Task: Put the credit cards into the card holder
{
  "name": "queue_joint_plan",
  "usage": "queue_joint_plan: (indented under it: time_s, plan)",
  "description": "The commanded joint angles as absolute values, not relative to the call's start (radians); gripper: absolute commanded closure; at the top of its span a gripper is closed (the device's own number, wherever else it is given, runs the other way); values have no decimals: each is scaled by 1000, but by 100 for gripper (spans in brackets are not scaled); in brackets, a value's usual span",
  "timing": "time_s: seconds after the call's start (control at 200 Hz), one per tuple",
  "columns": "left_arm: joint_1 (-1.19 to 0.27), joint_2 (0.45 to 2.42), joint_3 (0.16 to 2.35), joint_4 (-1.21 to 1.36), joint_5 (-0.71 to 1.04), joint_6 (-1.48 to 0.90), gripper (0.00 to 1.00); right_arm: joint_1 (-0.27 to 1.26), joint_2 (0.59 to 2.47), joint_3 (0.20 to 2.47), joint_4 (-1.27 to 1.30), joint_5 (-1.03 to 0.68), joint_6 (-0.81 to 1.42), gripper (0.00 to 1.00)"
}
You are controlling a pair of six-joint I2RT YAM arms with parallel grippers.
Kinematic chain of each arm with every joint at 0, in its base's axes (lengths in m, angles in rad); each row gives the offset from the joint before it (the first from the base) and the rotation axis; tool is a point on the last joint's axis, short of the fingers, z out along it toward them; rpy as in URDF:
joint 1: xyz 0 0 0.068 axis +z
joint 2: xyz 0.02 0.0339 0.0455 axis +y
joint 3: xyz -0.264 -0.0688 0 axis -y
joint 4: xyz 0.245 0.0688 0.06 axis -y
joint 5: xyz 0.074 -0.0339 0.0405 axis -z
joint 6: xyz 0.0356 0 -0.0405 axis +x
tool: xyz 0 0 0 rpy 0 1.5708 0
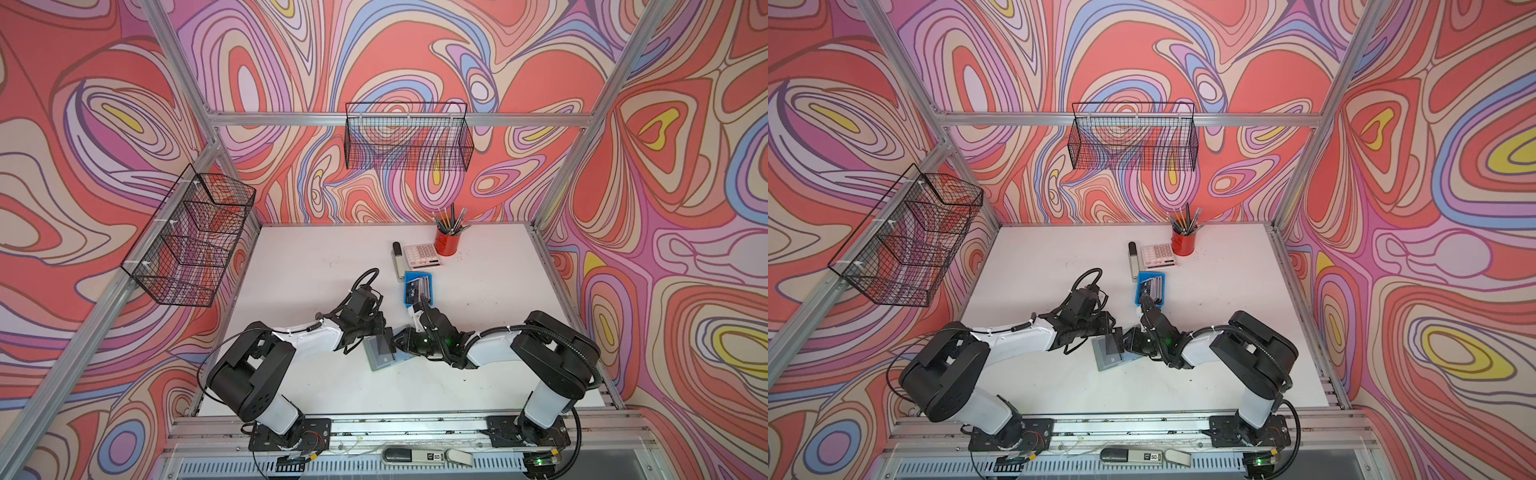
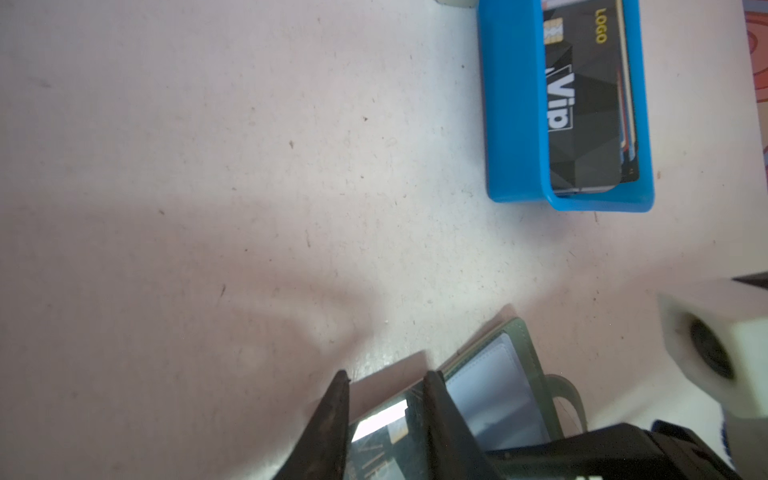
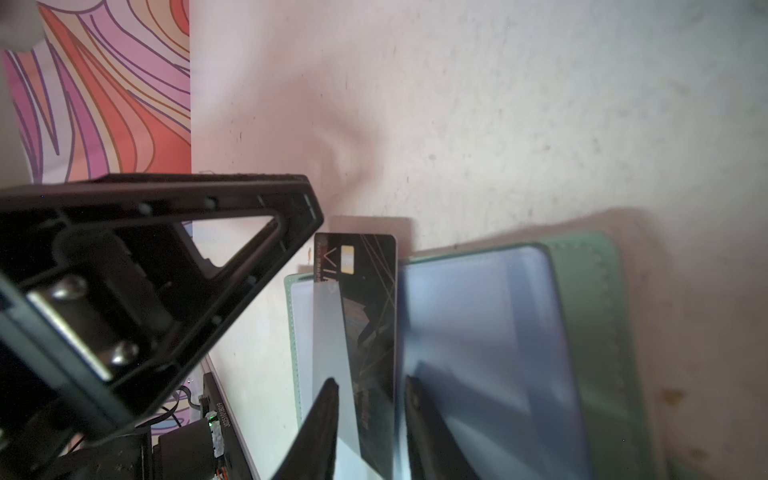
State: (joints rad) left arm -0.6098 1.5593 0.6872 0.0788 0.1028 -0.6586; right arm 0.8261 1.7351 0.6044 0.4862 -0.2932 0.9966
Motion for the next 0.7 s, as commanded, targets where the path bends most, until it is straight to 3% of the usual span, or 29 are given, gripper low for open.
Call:
queue_joint_plan:
  time_s: [0.0, 0.285, 0.496, 0.691]
  plan:
    - [-613, 1559, 664, 73, 47, -675, 66, 826, 1738, 592, 495, -319, 1009, 70]
    - [-614, 1585, 650, 134, 128, -678, 70, 825, 1789, 598, 573, -363, 1011, 71]
    - [-614, 1582, 640, 163, 183, -685, 73, 827, 1797, 603, 600, -360, 1006, 80]
    - [-614, 1567, 627, 161, 187, -689, 73, 825, 1823, 601, 616, -323, 1020, 79]
